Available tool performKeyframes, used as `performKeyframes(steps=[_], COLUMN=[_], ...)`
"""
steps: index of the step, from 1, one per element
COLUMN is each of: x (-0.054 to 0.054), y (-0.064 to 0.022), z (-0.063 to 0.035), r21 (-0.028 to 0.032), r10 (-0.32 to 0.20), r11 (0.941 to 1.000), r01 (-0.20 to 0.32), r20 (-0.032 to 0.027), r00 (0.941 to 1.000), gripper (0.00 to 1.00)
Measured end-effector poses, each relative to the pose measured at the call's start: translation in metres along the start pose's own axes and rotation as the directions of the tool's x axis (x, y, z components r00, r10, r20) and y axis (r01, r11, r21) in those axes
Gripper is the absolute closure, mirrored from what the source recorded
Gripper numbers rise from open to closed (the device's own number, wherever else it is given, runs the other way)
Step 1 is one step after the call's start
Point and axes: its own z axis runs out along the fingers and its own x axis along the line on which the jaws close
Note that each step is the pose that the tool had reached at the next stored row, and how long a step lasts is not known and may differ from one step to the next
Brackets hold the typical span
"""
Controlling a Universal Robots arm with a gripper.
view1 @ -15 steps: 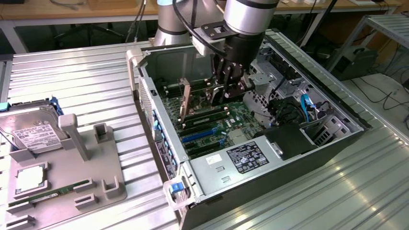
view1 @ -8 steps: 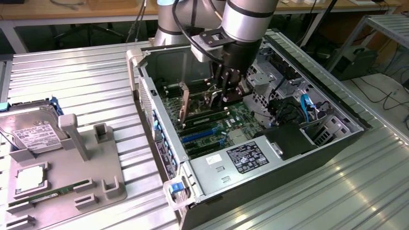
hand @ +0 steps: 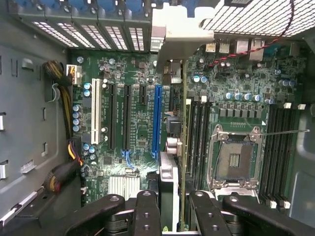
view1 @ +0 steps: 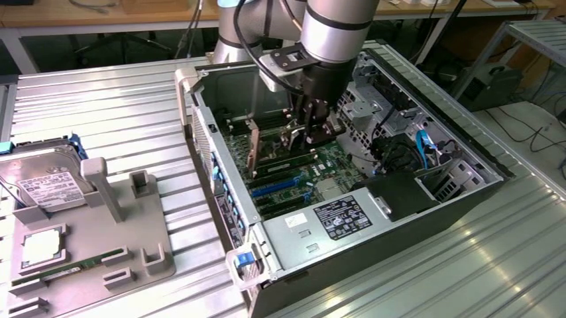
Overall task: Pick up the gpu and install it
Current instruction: 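Insert the gpu into the slot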
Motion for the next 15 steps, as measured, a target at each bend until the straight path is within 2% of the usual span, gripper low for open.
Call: performKeyframes(steps=[4, 8, 15], x=[0.0, 0.002, 0.002], y=[0.0002, 0.0015, 0.0138], z=[0.0038, 0.0056, 0.0157], r21=[0.0012, 0.0015, 0.0015], r10=[0.033, 0.038, 0.04], r11=[0.9995, 0.9993, 0.9992], r01=[-0.033, -0.038, -0.04], r20=[-0.0015, -0.0016, -0.0018], r00=[0.9995, 0.9993, 0.9992], gripper=[0.72, 0.72, 0.72])
